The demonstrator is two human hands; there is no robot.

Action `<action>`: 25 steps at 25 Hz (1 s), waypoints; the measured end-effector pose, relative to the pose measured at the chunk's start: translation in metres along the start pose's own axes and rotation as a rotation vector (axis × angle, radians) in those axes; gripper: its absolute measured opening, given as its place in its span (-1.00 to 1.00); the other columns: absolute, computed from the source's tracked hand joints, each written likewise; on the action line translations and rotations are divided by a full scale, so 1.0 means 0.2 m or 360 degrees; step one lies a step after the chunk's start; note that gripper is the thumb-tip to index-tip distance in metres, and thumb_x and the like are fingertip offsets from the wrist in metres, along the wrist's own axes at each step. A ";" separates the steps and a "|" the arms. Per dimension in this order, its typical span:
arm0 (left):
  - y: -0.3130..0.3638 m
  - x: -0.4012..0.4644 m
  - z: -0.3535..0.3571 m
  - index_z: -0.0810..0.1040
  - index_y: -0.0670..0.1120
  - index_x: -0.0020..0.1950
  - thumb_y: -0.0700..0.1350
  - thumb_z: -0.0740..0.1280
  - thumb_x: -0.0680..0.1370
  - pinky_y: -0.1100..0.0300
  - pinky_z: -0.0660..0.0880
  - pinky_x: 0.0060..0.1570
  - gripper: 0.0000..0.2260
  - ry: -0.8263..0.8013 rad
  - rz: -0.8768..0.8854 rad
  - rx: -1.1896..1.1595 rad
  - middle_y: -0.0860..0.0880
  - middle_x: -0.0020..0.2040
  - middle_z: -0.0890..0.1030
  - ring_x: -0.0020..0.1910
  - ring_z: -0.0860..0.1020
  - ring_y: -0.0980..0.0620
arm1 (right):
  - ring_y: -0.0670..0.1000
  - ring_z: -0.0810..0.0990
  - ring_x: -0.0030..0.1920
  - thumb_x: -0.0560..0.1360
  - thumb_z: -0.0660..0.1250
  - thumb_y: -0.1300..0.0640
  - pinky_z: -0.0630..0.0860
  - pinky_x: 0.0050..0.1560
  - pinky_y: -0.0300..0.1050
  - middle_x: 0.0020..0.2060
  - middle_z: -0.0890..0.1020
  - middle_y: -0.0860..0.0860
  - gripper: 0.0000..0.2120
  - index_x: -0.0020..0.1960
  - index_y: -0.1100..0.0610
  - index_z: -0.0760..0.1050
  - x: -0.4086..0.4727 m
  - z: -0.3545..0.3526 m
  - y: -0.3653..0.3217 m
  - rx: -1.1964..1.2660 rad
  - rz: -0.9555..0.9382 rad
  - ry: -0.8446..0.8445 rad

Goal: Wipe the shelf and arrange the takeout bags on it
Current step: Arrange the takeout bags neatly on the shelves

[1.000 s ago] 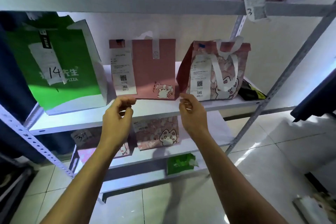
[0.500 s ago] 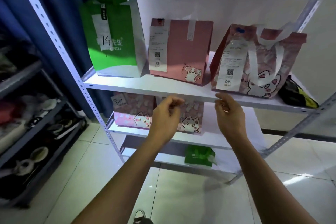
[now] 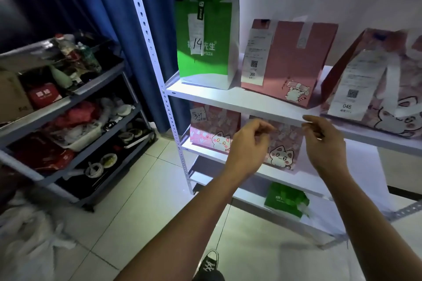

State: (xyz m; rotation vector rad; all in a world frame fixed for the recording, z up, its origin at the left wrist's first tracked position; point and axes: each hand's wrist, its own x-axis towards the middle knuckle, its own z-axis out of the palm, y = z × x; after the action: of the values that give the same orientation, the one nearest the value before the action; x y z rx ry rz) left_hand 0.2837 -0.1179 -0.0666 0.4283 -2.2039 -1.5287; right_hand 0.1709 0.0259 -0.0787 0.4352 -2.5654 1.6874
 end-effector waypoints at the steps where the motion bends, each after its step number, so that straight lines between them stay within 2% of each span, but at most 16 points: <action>1: 0.00 0.00 -0.01 0.59 -0.05 0.14 -0.27 0.26 0.61 0.29 0.54 0.11 -0.80 0.0006 -0.0002 -0.0001 0.03 0.11 0.66 0.11 0.60 0.12 | -0.24 0.56 -0.07 0.65 0.25 0.17 0.37 -0.27 -0.61 0.03 0.65 -0.01 -0.73 0.31 0.05 0.57 0.00 0.01 -0.01 0.0006 -0.0005 -0.0008; 4: -0.01 0.01 -0.04 0.60 -0.05 0.13 -0.27 0.25 0.61 0.32 0.53 0.10 -0.79 0.0033 -0.0002 0.0003 0.04 0.10 0.66 0.10 0.60 0.15 | -0.16 0.57 -0.05 0.64 0.26 0.16 0.40 -0.16 -0.43 0.07 0.66 -0.01 -0.74 0.29 0.03 0.58 0.00 0.04 -0.02 0.0020 -0.0013 -0.0023; 7: -0.09 0.02 -0.08 0.60 -0.02 0.12 -0.26 0.25 0.61 0.28 0.56 0.09 -0.79 0.0096 0.0000 0.0031 0.09 0.07 0.65 0.05 0.58 0.20 | -0.26 0.54 -0.06 0.65 0.25 0.15 0.48 -0.16 -0.35 0.06 0.63 -0.05 -0.76 0.28 0.01 0.57 -0.01 0.11 -0.01 0.0006 0.0010 -0.0064; 11: -0.25 0.04 -0.15 0.59 0.01 0.09 -0.25 0.26 0.61 0.46 0.50 -0.05 -0.80 0.0174 -0.0092 0.0033 0.18 0.01 0.62 0.01 0.56 0.31 | -0.04 0.59 0.04 0.65 0.26 0.18 0.43 -0.14 -0.37 0.15 0.63 -0.01 -0.74 0.30 0.04 0.56 -0.02 0.30 0.07 -0.0060 0.0010 -0.0198; 13: -0.36 0.06 -0.18 0.60 0.03 0.07 -0.25 0.26 0.60 0.47 0.48 -0.07 -0.78 0.0203 -0.0152 0.0026 0.18 0.00 0.63 0.01 0.56 0.27 | -0.01 0.58 0.09 0.64 0.27 0.20 0.48 -0.06 -0.34 0.16 0.63 0.00 -0.73 0.31 0.06 0.56 -0.02 0.44 0.13 -0.0075 0.0009 -0.0274; 15: -0.47 0.08 -0.23 0.60 0.04 0.05 -0.27 0.26 0.59 0.43 0.49 -0.05 -0.77 0.0236 -0.0210 0.0023 0.18 0.00 0.64 0.02 0.57 0.22 | -0.05 0.58 0.04 0.63 0.28 0.22 0.55 0.06 -0.22 0.11 0.64 -0.01 -0.74 0.29 0.08 0.57 -0.02 0.57 0.19 -0.0092 -0.0018 -0.0329; 16: -0.53 0.10 -0.25 0.60 0.02 0.05 -0.28 0.26 0.58 0.44 0.48 -0.05 -0.77 0.0253 -0.0242 0.0013 0.16 0.02 0.65 0.03 0.58 0.20 | -0.10 0.58 0.00 0.63 0.28 0.23 0.55 0.06 -0.25 0.07 0.64 -0.04 -0.74 0.28 0.07 0.57 -0.01 0.64 0.23 -0.0102 -0.0014 -0.0350; 18: -0.65 0.14 -0.30 0.61 0.00 0.06 -0.30 0.25 0.58 0.48 0.46 -0.06 -0.76 0.0292 -0.0294 -0.0001 0.14 0.03 0.67 0.04 0.58 0.22 | -0.19 0.58 -0.04 0.62 0.29 0.23 0.50 -0.03 -0.38 -0.03 0.63 -0.13 -0.74 0.25 0.06 0.59 0.03 0.77 0.30 -0.0119 -0.0003 -0.0393; 20: -0.78 0.19 -0.35 0.62 0.00 0.06 -0.31 0.23 0.57 0.49 0.45 -0.05 -0.74 0.0315 -0.0325 -0.0019 0.16 0.02 0.67 0.04 0.58 0.25 | -0.20 0.59 -0.06 0.61 0.29 0.23 0.51 -0.04 -0.36 -0.08 0.62 -0.21 -0.75 0.24 0.05 0.60 0.08 0.90 0.36 -0.0120 0.0008 -0.0425; 22: -0.90 0.25 -0.38 0.62 0.03 0.05 -0.30 0.23 0.58 0.45 0.46 -0.07 -0.72 0.0320 -0.0345 -0.0003 0.19 0.01 0.67 0.03 0.58 0.27 | -0.17 0.60 -0.06 0.61 0.28 0.22 0.52 -0.08 -0.36 -0.07 0.64 -0.17 -0.75 0.23 0.05 0.61 0.16 1.04 0.42 -0.0074 0.0068 -0.0419; 25: -1.04 0.34 -0.42 0.62 0.03 0.05 -0.30 0.23 0.58 0.44 0.47 -0.12 -0.72 0.0296 -0.0359 0.0011 0.20 -0.01 0.67 0.00 0.58 0.27 | -0.18 0.58 -0.19 0.62 0.27 0.20 0.50 -0.26 -0.38 -0.07 0.65 -0.09 -0.79 0.19 0.05 0.59 0.30 1.22 0.48 -0.0064 0.0193 -0.0362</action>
State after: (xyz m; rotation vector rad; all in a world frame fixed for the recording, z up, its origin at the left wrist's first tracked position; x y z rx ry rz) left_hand 0.2702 -0.2910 -0.2242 0.8110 -2.0734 -1.5242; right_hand 0.1188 -0.1720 -0.2526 0.5067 -2.8346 1.7107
